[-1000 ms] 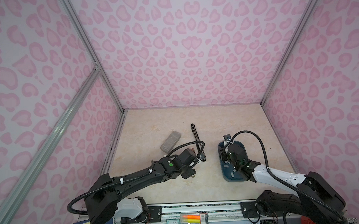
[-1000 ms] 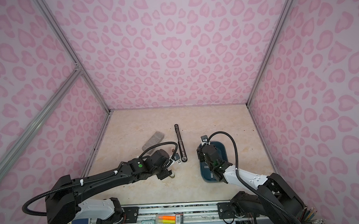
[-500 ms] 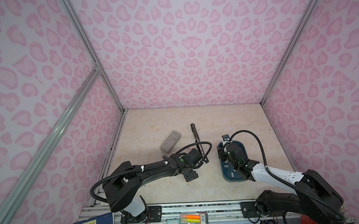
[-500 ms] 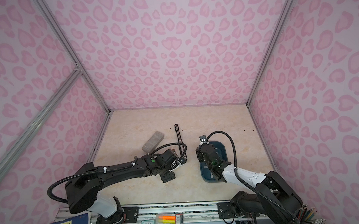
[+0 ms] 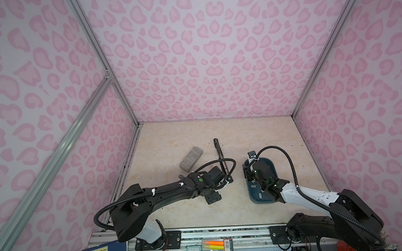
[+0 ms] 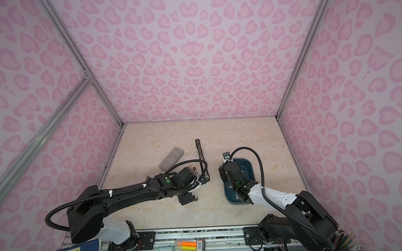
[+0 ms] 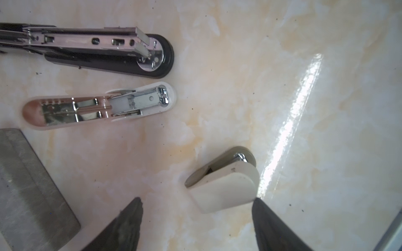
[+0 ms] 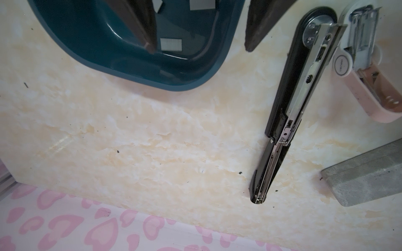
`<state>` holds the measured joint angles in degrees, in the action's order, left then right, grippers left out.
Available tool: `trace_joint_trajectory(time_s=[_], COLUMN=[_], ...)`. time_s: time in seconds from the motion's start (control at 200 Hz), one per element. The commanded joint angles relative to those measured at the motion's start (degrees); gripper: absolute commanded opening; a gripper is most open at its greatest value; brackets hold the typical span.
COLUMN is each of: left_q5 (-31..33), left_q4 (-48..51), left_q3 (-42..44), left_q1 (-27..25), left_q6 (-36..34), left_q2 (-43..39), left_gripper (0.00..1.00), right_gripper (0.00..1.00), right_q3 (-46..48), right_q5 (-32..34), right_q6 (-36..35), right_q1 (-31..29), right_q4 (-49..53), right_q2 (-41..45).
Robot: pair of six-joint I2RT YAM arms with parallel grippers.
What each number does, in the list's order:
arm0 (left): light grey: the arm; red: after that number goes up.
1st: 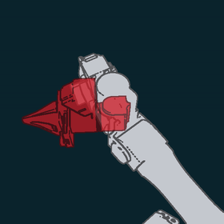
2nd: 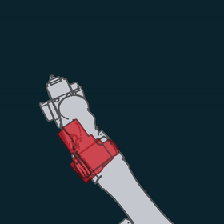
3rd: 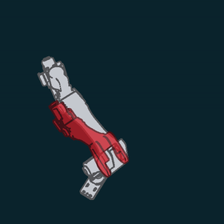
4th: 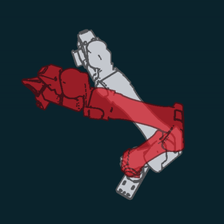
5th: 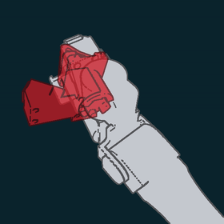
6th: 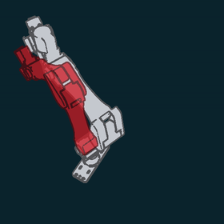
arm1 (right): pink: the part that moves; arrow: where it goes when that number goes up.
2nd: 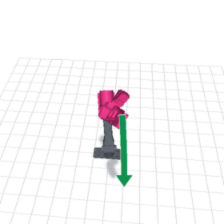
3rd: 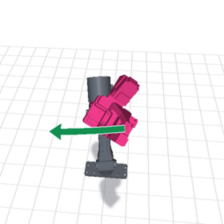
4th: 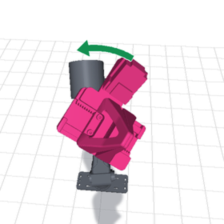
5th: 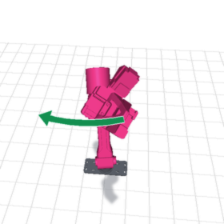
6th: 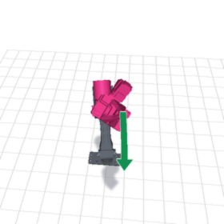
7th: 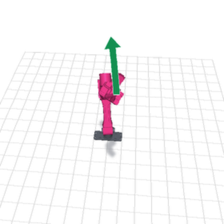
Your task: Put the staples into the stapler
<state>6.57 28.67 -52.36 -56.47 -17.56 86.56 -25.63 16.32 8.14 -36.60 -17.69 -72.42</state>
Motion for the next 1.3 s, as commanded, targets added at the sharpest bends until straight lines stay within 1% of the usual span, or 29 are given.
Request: trace_joint_trajectory(time_s=[0.0, 0.13, 0.38, 0.55, 0.695, 0.825, 0.96, 1.07, 1.11, 1.12, 1.13, 1.2, 1.295], left_q5=[-0.97, -1.73, -4.77, -7.09, -8.06, -9.15, -9.38, -9.26, -9.05, -8.95, -8.88, -8.18, -7.47], left_q4=[0.09, 0.24, 1.17, 0.93, 1.83, 2.96, 3.7, 3.75, 3.7, 3.73, 3.69, 3.35, 1.98], left_q3=[-0.29, -0.26, -2.78, -4.44, -5.76, -6.52, -6.81, -6.72, -6.53, -6.53, -6.48, -6.31, -6.05], left_q1=[0.13, 0.22, 0.29, 0.33, 0.44, 0.82, 1.23, 1.45, 1.45, 1.51, 1.53, 1.78, 2.9], left_q6=[-0.11, -0.5, -1.55, -2.93, -3.27, -3.27, -3.05, -2.92, -2.83, -2.81, -2.78, -2.28, -1.27], left_q2=[0.22, 0.81, 5.37, 7.01, 8.76, 10.06, 10.71, 10.28, 10.07, 9.97, 9.95, 9.3, 7.82], left_gripper=[0.8, 0.8, 0.74, 0.69, 0.62, 0.51, 0.43, 0.37, 0.37, 0.34, 0.32, 0.29, 0.2], right_gripper=[0.64, 0.64, 0.64, 0.64, 0.64, 0.64, 0.65, 0.65, 0.65, 0.65, 0.65, 0.65, 0.65], right_q3=[-0.21, -0.37, -0.67, -0.91, -1.22, -1.27, -1.27, -1.27, -1.27, -1.31, -1.29, -1.36, -1.4], right_q5=[0.54, 0.71, 1.17, 1.7, 1.96, 2.23, 2.4, 2.53, 2.49, 2.55, 2.52, 2.62, 2.61], right_q6=[-0.23, -0.32, -0.41, -0.54, -0.68, -0.69, -0.76, -0.76, -0.76, -0.82, -0.84, -0.82, -0.89], right_q1=[-0.09, -0.17, -0.49, -0.79, -0.98, -1.11, -1.2, -1.35, -1.28, -1.29, -1.29, -1.37, -1.46], right_q4=[-0.33, -0.32, -0.15, 0.03, 0.16, 0.2, 0.29, 0.25, 0.24, 0.26, 0.28, 0.28, 0.38], right_q2=[-0.3, -0.52, -0.87, -1.34, -1.62, -1.83, -1.84, -1.84, -1.93, -1.91, -1.92, -2.02, -1.95])
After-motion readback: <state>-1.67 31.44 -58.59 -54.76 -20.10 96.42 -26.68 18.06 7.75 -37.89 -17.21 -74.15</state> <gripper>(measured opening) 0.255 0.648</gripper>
